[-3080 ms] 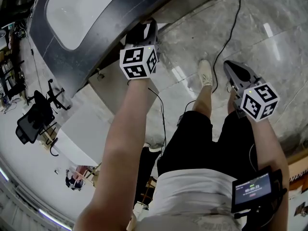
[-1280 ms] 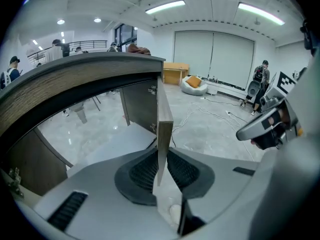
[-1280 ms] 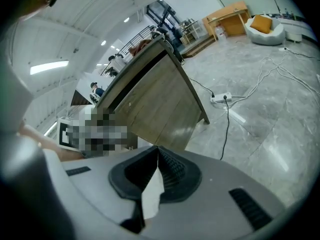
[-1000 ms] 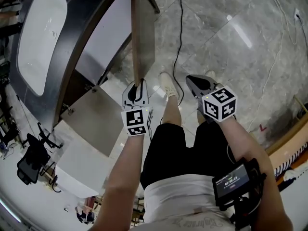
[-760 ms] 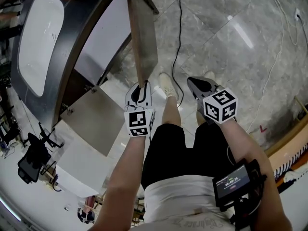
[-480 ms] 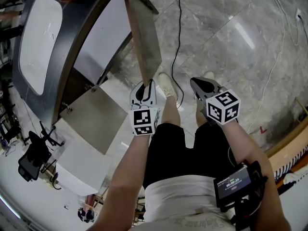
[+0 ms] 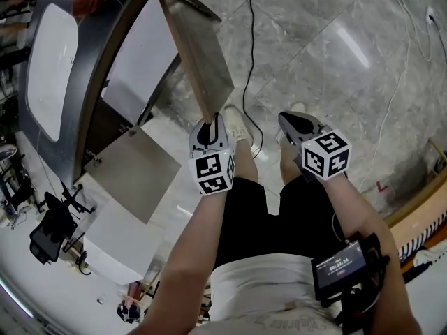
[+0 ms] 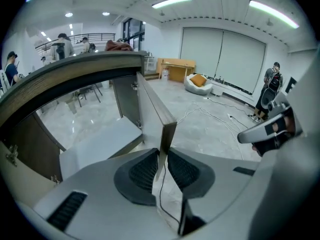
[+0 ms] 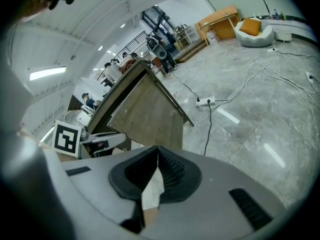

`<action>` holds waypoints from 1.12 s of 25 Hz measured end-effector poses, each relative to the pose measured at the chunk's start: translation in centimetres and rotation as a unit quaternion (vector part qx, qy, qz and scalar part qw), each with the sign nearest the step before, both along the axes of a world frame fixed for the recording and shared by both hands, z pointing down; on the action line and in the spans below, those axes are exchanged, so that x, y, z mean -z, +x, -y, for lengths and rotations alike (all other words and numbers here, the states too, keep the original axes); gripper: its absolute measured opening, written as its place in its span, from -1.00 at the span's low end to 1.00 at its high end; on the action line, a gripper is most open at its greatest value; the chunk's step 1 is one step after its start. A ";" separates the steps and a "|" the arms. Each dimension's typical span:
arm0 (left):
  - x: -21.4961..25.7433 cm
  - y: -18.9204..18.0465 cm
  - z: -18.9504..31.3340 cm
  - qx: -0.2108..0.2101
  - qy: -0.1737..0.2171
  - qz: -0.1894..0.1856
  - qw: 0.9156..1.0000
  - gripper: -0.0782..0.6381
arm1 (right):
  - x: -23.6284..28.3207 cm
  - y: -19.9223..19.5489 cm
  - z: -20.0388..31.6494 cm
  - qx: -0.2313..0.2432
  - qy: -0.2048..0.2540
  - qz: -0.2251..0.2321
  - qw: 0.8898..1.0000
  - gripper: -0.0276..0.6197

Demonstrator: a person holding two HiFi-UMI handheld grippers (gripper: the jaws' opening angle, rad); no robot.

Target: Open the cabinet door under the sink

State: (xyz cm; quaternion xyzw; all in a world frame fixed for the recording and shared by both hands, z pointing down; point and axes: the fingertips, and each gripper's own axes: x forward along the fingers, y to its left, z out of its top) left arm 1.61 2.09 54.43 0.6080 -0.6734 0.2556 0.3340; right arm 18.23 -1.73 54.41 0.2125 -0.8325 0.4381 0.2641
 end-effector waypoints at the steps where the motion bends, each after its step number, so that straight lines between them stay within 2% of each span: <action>1: 0.0 0.6 0.3 0.006 -0.003 -0.001 1.000 -0.59 | 0.0 0.6 0.2 0.000 0.000 0.000 1.000 -0.87; 6: 0.0 3.0 1.7 0.010 -0.001 -0.010 1.000 -0.59 | -0.2 2.3 0.4 -0.005 -0.003 0.000 1.000 -0.87; 12: -0.1 6.7 4.4 0.031 0.014 -0.067 0.997 -0.55 | -0.5 4.9 1.4 -0.015 -0.004 -0.007 1.000 -0.87; 17: -0.1 9.4 7.2 0.016 0.013 -0.073 0.997 -0.54 | -0.3 7.6 3.2 -0.028 -0.002 -0.003 1.000 -0.87; 23: -0.3 13.4 11.3 0.020 0.022 -0.096 0.995 -0.53 | -0.9 12.5 6.2 -0.059 -0.003 -0.003 0.998 -0.87; 28: -0.4 14.7 13.3 0.012 0.024 -0.106 0.994 -0.54 | -1.1 13.6 6.6 -0.073 -0.001 -0.004 0.997 -0.87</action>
